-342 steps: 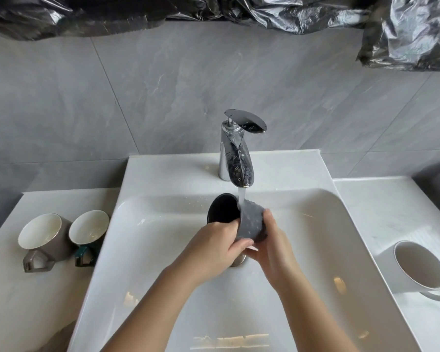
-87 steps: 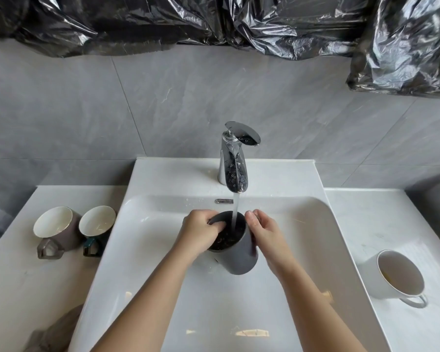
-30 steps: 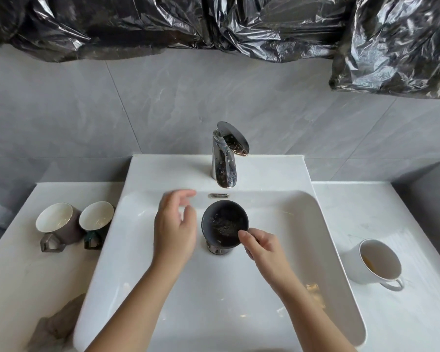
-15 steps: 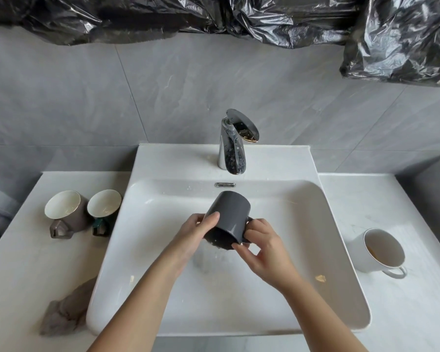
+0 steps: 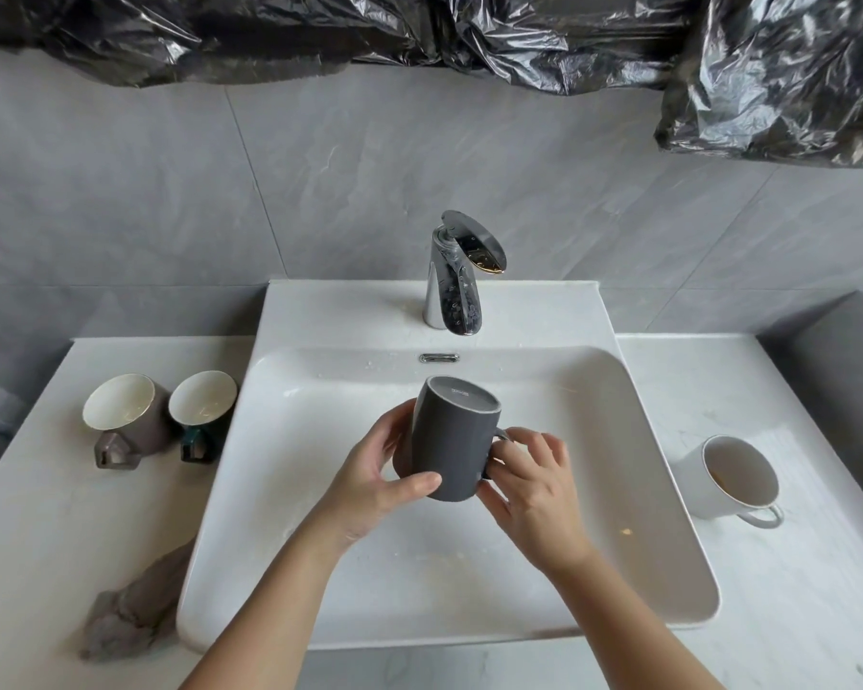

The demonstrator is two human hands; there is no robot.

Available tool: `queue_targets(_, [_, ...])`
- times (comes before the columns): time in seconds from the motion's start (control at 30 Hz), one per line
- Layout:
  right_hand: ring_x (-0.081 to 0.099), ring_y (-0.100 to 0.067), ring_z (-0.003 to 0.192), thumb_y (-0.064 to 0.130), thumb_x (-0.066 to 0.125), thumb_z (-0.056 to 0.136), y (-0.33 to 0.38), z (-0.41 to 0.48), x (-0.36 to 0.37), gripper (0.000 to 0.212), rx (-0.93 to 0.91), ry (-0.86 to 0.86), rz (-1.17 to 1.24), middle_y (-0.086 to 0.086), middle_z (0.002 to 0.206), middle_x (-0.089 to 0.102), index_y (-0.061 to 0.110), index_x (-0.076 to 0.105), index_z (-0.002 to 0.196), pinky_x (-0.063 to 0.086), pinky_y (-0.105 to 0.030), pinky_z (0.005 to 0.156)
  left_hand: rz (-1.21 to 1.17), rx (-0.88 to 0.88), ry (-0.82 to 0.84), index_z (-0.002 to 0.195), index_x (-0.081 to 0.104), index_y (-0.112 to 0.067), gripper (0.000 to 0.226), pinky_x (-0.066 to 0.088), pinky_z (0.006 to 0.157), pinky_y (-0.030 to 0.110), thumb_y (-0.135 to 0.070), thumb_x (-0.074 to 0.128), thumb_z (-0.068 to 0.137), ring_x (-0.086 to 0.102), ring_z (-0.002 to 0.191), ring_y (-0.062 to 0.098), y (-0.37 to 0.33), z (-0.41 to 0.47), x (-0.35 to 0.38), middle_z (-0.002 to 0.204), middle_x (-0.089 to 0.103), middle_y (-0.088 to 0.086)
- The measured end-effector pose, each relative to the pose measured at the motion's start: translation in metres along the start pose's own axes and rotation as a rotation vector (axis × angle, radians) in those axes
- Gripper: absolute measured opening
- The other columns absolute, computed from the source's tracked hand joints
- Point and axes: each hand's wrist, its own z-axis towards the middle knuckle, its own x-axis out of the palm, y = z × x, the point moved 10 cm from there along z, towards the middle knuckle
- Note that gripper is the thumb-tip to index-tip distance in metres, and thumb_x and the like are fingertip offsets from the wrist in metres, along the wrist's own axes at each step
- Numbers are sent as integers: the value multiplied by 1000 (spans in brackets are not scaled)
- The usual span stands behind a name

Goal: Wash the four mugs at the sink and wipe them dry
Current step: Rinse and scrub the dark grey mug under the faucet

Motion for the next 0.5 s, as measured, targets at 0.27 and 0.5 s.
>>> queue_targets(0.27, [40, -14, 67, 34, 60, 93, 20, 5, 7, 30, 145, 146, 309, 10, 71, 45, 17, 53, 70, 36, -22, 62, -81, -102, -58, 123, 59, -26, 64, 45, 95, 26, -57, 62, 67, 60, 115, 8, -7, -4, -11, 119, 68, -8])
queue_targets(0.5, [20, -8, 55, 30, 60, 97, 28, -2, 26, 48, 826, 277, 904, 11, 59, 22, 15, 29, 64, 18, -20, 50, 117, 52, -529, 94, 65, -28, 15, 49, 80, 26, -38, 62, 83, 67, 90, 15, -39, -66, -99, 92, 73, -7])
